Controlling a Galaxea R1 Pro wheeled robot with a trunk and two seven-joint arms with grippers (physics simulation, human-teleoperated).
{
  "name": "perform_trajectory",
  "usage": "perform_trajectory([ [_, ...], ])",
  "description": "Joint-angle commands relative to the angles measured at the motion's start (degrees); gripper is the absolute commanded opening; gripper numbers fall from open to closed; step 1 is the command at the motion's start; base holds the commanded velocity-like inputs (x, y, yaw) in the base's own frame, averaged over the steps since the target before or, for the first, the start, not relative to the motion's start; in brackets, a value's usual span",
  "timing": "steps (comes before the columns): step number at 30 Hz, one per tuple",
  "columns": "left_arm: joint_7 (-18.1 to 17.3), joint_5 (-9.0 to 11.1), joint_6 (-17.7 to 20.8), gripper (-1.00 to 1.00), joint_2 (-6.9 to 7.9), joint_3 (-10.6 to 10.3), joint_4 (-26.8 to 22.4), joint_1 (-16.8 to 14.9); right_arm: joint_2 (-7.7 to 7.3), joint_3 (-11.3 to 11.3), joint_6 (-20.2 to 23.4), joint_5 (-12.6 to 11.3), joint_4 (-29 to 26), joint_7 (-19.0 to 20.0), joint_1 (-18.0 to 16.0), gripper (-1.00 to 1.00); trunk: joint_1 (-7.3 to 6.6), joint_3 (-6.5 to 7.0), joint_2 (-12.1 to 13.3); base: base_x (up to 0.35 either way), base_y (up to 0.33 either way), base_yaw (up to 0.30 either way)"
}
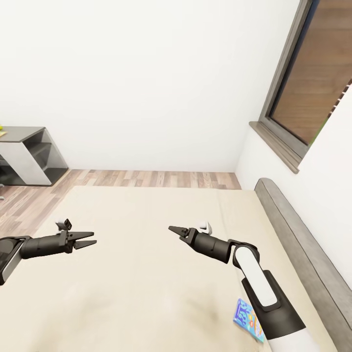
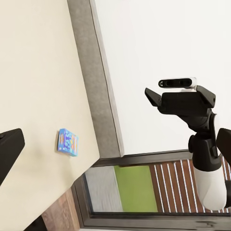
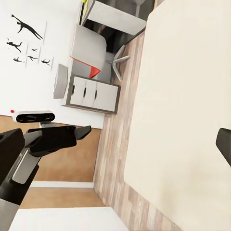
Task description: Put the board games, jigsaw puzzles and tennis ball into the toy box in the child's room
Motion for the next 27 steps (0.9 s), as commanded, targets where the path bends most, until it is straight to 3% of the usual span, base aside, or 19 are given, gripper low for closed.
perform_trajectory([
  [1,-0.22,0.10,0.61,1.00,0.05,-0.17,0.01,-0.05,0.02,-0.08,0.24,0.46,0.00,0.42,-0.04,1.00,0.03,-0.10,-0.11,-0.007,-0.007,0.000],
  [14,-0.22,0.09,0.61,1.00,0.05,-0.17,0.01,-0.05,-0.81,-0.39,-0.17,0.46,-0.02,-0.01,-0.04,1.00,0.03,-0.10,-0.11,-0.001,-0.001,0.000],
  [27,-0.22,0.05,0.61,1.00,0.05,-0.25,0.01,-0.05,-1.02,-4.94,-0.14,0.44,0.00,0.17,-0.04,1.00,0.03,-0.10,-0.11,0.000,-0.107,0.000],
])
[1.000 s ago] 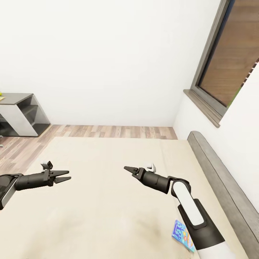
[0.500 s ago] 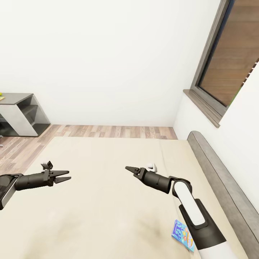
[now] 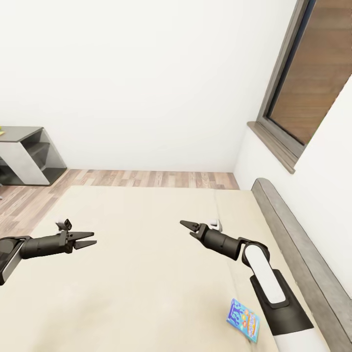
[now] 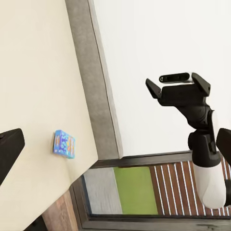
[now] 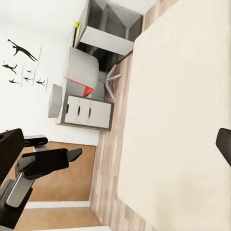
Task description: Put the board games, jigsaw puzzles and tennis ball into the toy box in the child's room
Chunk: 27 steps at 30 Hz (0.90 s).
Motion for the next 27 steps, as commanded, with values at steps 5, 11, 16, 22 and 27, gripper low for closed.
perform_trajectory([
  [5,-0.22,0.13,0.61,1.00,0.06,-0.16,0.01,-0.05,-0.04,-0.45,0.19,0.46,0.00,0.42,-0.05,1.00,0.03,-0.11,-0.12,0.000,-0.026,0.000],
  [11,-0.22,0.14,0.61,1.00,0.06,-0.12,0.01,-0.05,-0.04,-0.55,0.08,0.46,-0.01,0.38,-0.05,1.00,0.03,-0.11,-0.12,0.000,-0.008,0.000],
  [16,-0.22,0.14,0.61,1.00,0.06,-0.14,0.01,-0.05,-0.04,-0.60,-0.05,0.53,0.03,0.13,-0.06,1.00,0.03,-0.11,-0.12,0.000,-0.032,0.000],
  [22,-0.22,0.14,0.60,1.00,0.06,-0.17,0.01,-0.05,-0.01,-0.59,-0.19,1.07,0.07,-1.03,-0.08,1.00,0.03,-0.11,-0.12,0.000,-0.141,0.000],
  [27,-0.22,0.14,0.60,1.00,0.06,-0.07,0.01,-0.05,0.03,-0.65,-0.10,3.49,0.13,-5.94,-0.06,1.00,0.03,-0.11,-0.12,0.000,-0.064,0.000],
])
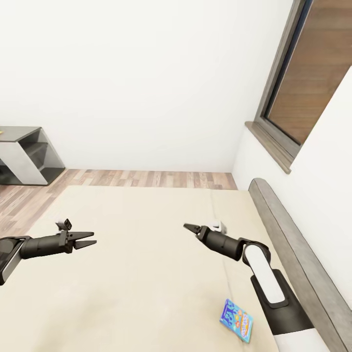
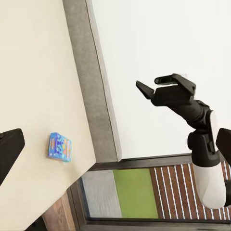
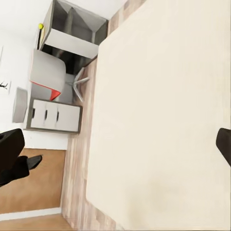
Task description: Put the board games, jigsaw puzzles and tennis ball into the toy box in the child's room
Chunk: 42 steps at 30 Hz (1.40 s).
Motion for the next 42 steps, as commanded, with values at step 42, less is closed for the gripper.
perform_trajectory([
  [42,-0.22,-0.42,0.87,1.00,-4.01,-0.54,0.00,-0.05,-0.30,-2.42,5.43,2.61,32.11,-47.51,-18.69,1.00,0.03,-0.10,-0.11,0.000,-0.049,0.000],
])
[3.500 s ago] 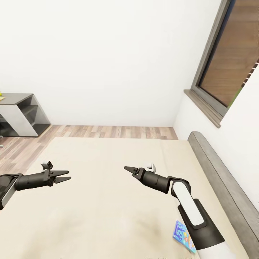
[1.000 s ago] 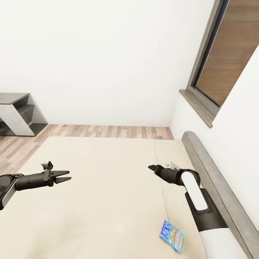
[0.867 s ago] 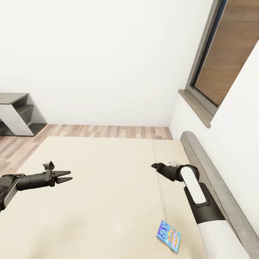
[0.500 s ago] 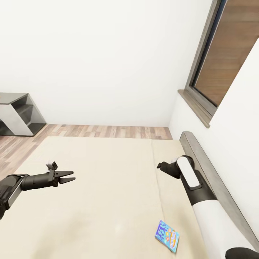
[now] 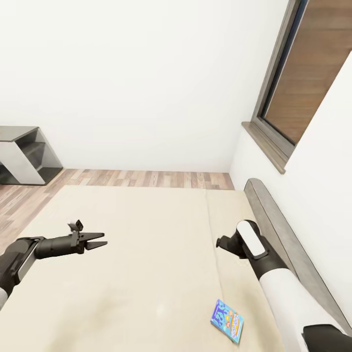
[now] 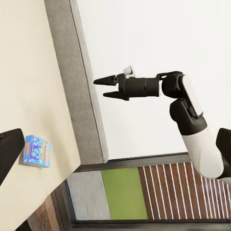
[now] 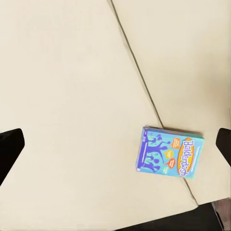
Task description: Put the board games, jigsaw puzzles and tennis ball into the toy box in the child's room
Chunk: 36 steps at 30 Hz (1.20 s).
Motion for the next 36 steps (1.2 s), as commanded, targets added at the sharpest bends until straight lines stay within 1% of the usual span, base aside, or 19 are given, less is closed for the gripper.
perform_trajectory([
  [1,-0.22,0.12,0.61,1.00,-0.01,-0.20,0.01,-0.05,-0.09,0.26,0.12,-0.54,0.16,-0.53,0.06,1.00,0.03,-0.11,-0.11,0.000,0.000,0.000],
  [4,-0.22,0.11,0.61,1.00,-0.10,-0.20,0.01,-0.05,-0.34,0.34,0.16,-0.55,0.58,-0.41,0.29,1.00,0.03,-0.11,-0.11,0.000,0.000,0.000],
  [12,-0.22,0.18,0.54,1.00,-0.47,-0.20,0.01,-0.05,-2.01,0.49,0.16,-0.57,1.15,-0.17,0.57,1.00,0.03,-0.34,-0.11,0.000,0.000,0.000],
  [13,-0.22,0.18,0.54,1.00,-0.47,-0.20,0.01,-0.05,-2.01,0.49,0.16,-0.57,1.15,-0.17,0.57,1.00,0.03,-0.40,-0.11,0.000,0.000,0.000],
  [14,-0.22,0.18,0.53,1.00,-0.68,-0.20,-0.03,-0.05,-2.53,0.49,0.13,-0.57,1.18,-0.09,0.56,1.00,0.03,-0.47,-0.11,0.000,0.000,0.000],
  [20,-0.22,0.19,0.56,1.00,-1.47,-0.26,-0.22,-0.05,-4.36,0.50,-0.22,-0.56,1.35,0.11,0.47,1.00,0.03,-0.97,-0.11,0.000,0.000,0.000],
  [26,-0.22,0.19,0.60,1.00,-2.37,-0.27,-0.38,-0.05,-4.93,0.51,-0.48,-0.50,1.42,0.51,0.39,1.00,0.03,-1.53,-0.11,0.000,0.000,0.000],
  [30,-0.22,0.23,0.62,1.00,-2.79,-0.28,-0.66,-0.05,-5.03,0.51,-0.62,-0.48,1.69,0.88,0.38,1.00,0.03,-1.90,-0.11,0.000,0.000,0.000],
  [36,-0.22,0.33,0.96,1.00,-3.02,-0.36,-2.61,-0.01,-5.06,0.51,-0.79,-0.44,1.91,1.06,0.40,1.00,0.03,-2.47,-0.11,0.000,0.000,0.000],
])
